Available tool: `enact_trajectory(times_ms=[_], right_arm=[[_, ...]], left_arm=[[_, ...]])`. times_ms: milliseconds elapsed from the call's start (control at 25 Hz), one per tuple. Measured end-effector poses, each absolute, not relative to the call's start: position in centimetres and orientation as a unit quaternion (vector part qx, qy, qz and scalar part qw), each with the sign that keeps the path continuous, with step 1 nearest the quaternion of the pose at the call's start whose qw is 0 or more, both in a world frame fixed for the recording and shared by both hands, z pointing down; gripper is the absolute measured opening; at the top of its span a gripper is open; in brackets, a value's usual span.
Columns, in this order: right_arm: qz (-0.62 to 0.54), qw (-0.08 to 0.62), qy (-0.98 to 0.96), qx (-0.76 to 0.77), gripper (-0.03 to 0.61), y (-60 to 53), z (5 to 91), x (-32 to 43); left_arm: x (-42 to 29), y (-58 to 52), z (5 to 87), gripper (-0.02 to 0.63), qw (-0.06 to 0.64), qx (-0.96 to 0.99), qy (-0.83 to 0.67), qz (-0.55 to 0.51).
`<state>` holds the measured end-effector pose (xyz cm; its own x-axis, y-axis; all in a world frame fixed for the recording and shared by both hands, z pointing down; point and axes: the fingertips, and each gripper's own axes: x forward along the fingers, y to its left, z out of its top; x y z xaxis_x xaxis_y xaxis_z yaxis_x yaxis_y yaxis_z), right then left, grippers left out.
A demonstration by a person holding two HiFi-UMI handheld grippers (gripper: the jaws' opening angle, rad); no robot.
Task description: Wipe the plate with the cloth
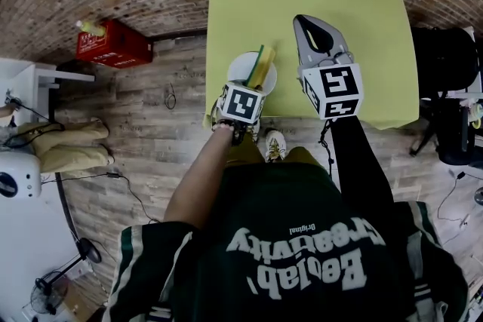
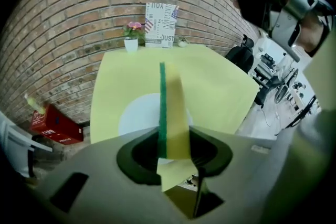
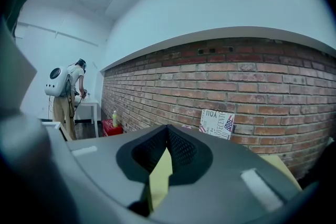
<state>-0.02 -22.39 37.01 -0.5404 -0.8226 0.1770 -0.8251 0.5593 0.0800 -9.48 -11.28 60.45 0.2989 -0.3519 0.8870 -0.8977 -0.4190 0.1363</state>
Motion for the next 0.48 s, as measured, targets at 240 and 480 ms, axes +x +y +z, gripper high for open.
enact_trajectory(times_ms=[240, 480], right_arm=[[0.002, 0.097, -0.875, 0.475, 0.012, -22.3, 36.6, 1.2], [0.001, 0.097, -0.875, 0.474, 0.012, -22.5, 36.5, 1.5]], left_arm=[[-6.7, -10.9, 61.4, 0.137, 0.333, 0.747, -0.407, 0.407], [-7.5, -11.5, 61.6, 0.137, 0.336, 0.741, -0.419, 0.402]])
